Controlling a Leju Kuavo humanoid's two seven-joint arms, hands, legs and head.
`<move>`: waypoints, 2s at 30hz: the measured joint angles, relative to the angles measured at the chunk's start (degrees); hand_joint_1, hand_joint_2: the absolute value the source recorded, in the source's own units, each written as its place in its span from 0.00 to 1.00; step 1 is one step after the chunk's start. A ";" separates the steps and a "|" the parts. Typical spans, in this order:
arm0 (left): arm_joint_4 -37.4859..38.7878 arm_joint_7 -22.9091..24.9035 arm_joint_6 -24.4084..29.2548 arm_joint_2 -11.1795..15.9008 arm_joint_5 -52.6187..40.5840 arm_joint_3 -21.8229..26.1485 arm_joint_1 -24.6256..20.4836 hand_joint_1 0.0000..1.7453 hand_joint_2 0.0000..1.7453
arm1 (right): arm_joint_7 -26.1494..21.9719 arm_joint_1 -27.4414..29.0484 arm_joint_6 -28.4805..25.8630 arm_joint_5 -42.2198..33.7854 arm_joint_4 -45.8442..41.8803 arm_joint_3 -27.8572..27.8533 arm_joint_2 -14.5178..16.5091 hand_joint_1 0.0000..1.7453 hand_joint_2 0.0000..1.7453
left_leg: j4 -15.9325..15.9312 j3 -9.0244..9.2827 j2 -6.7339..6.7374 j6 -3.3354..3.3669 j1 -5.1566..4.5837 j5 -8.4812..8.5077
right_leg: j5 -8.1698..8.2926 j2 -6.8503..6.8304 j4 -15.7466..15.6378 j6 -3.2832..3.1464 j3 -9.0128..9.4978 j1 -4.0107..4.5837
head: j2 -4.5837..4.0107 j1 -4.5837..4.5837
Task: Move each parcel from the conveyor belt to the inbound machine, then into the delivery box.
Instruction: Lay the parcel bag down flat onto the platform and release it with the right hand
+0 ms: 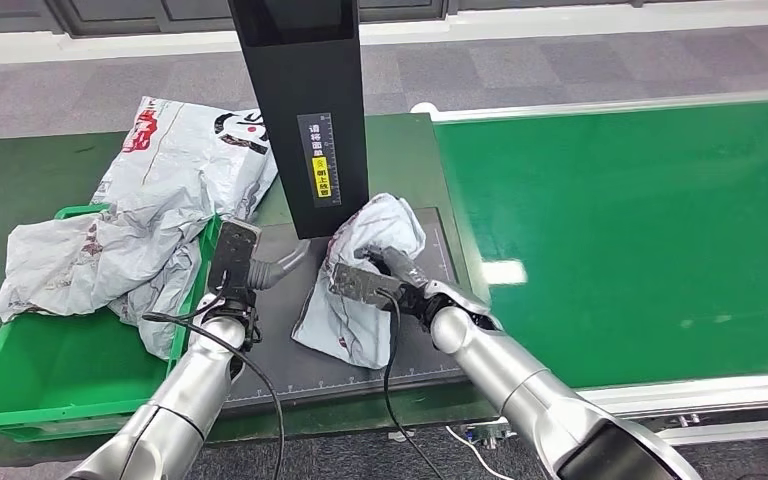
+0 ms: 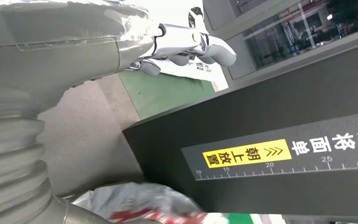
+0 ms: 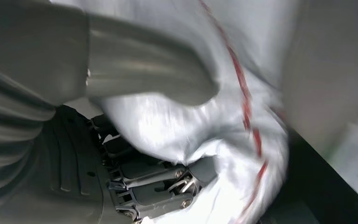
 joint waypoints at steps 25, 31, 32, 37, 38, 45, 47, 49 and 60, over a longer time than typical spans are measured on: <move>-0.31 2.33 0.56 -0.07 -0.99 0.00 -0.22 0.00 1.00 | 5.32 -3.21 -0.03 7.94 12.74 6.32 0.50 0.00 1.00 | 0.00 0.51 0.05 0.05 -0.01 0.04 | 0.04 0.03 -0.04 0.03 0.49 -0.02 | 0.00 0.00; -0.90 2.44 0.90 -0.05 -1.32 0.00 -0.17 0.00 1.00 | 2.92 -2.93 -1.03 8.60 12.50 6.09 0.15 0.00 1.00 | 0.00 0.54 0.05 0.05 -0.02 0.04 | 0.04 0.03 -0.04 0.03 0.53 -0.02 | 0.00 0.00; -1.07 2.39 1.10 -0.04 -1.39 0.00 -0.09 0.00 1.00 | 2.10 -2.70 -1.88 8.58 12.18 5.88 0.01 0.00 1.00 | 0.00 0.53 0.05 0.05 -0.02 0.04 | 0.04 0.03 -0.04 0.03 0.53 -0.02 | 0.00 0.00; -2.91 1.94 1.83 0.31 -2.01 0.00 1.35 0.00 1.00 | -0.29 0.73 -10.41 9.33 5.98 3.45 -1.87 0.00 1.00 | 0.01 0.43 0.01 0.06 -0.02 0.04 | 0.05 0.00 -0.03 0.03 0.44 -0.02 | 0.00 -0.01; -3.37 1.79 1.91 0.42 -2.18 0.00 1.76 0.00 1.00 | -0.53 1.87 -12.23 9.60 3.67 2.65 -2.53 0.00 1.00 | 0.01 0.39 0.00 0.06 -0.02 0.04 | 0.05 0.00 -0.03 0.04 0.41 -0.02 | 0.00 0.00; -5.49 0.77 2.13 -0.11 -5.79 -0.22 3.32 0.00 1.00 | -7.01 9.03 -23.54 5.44 -17.38 -8.32 -5.30 0.00 1.00 | 0.01 0.05 0.00 0.06 -0.04 0.04 | 0.06 0.01 -0.03 0.04 0.02 -0.04 | 0.00 0.00; -4.95 0.78 2.25 -1.14 -7.32 -0.57 2.93 0.00 1.00 | -9.85 9.31 -26.23 3.56 -20.06 -11.83 -4.86 0.00 1.00 | 0.01 0.00 0.00 0.06 -0.05 0.04 | 0.06 0.00 -0.03 0.04 -0.01 -0.04 | 0.00 0.00; -4.05 0.34 2.35 -2.14 -7.65 -0.94 2.19 0.00 1.00 | -11.98 9.37 -27.05 2.06 -21.29 -15.22 -4.34 0.00 1.00 | 0.01 -0.01 0.00 0.06 -0.05 0.04 | 0.06 0.00 -0.03 0.04 -0.01 -0.04 | 0.00 0.00; -1.52 -1.31 1.99 -2.76 -5.89 -1.46 0.46 0.00 1.00 | -15.93 10.62 -24.44 -2.44 -21.45 -22.30 -3.91 0.00 1.00 | 0.01 -0.06 0.03 0.06 -0.06 0.04 | 0.09 0.05 -0.02 0.07 -0.10 -0.05 | 0.00 0.00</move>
